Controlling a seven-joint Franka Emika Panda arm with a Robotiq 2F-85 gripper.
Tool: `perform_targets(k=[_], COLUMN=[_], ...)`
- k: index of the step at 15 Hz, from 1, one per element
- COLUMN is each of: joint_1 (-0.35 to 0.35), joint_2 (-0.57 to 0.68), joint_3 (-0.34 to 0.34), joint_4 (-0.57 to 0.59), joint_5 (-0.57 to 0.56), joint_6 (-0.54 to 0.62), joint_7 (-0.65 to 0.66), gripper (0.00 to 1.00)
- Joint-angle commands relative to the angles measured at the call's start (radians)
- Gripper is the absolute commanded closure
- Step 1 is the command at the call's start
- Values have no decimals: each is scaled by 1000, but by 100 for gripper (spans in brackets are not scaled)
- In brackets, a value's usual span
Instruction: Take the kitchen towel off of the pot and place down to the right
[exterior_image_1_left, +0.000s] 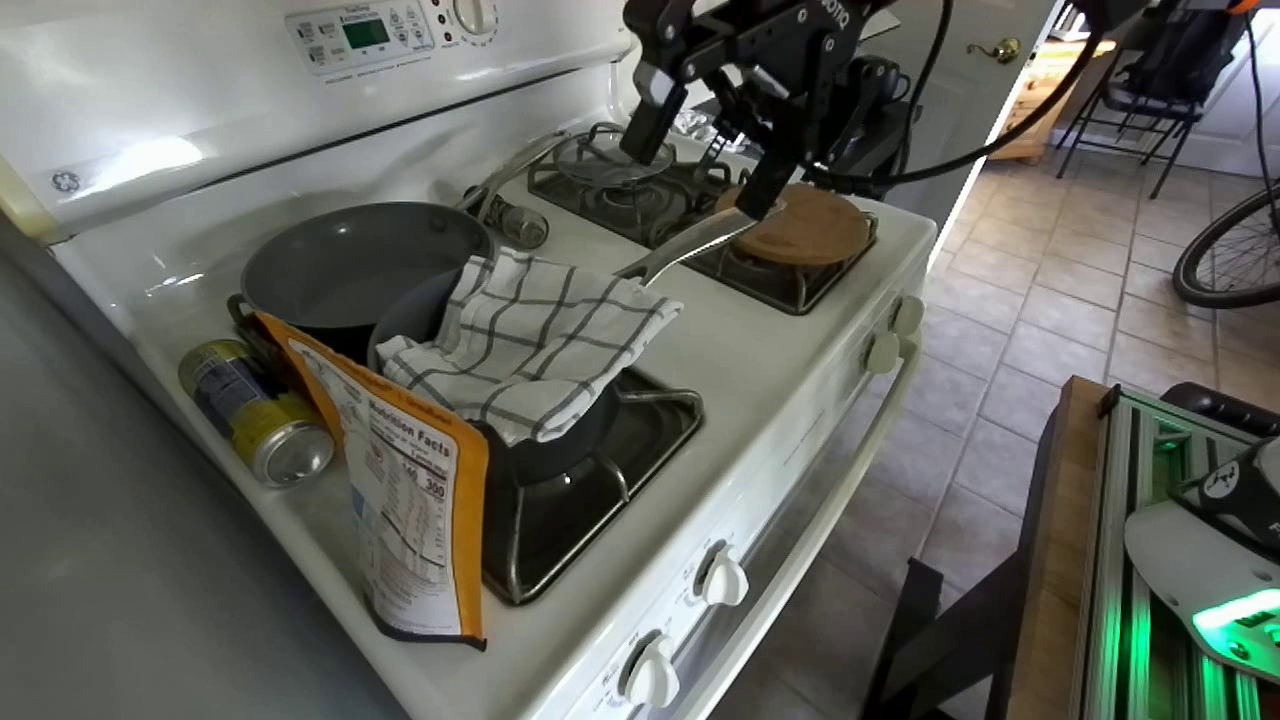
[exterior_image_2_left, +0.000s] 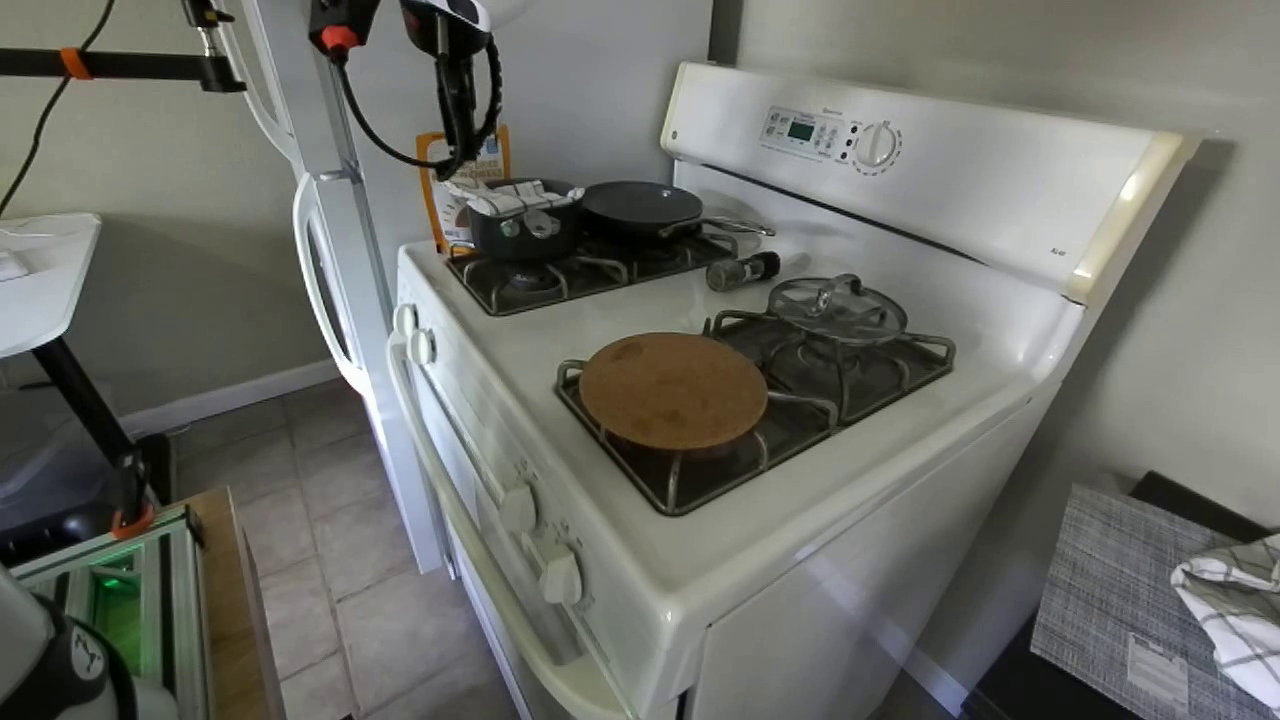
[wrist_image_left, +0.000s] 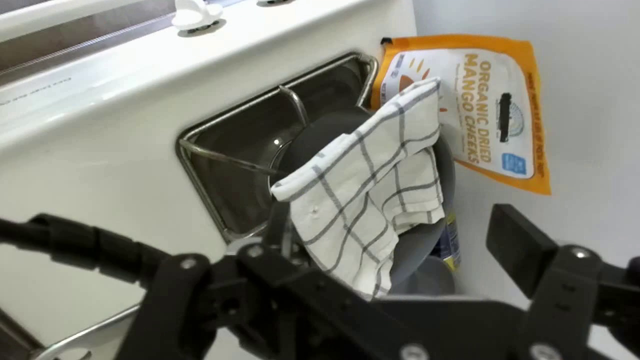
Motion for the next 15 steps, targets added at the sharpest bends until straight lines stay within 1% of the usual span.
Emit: perform_targets(k=[1, 3, 4, 5, 7, 9, 15], joint_1=[-34, -37, -24, -14, -23, -18, 16], joint_2=[-48, -48, -41, -27, -15, 3, 71], joint_3=[48, 57, 51, 44, 50, 45, 22], joint_4=[-97, -131, -143, -146, -161, -171, -155], joint_5=[-12, -4, 18, 29, -2, -3, 40], joint_6=[89, 113, 127, 135, 167, 208, 291], joint_7=[180, 258, 254, 237, 232, 201, 84], gripper=[0, 0, 0, 0, 0, 0, 0])
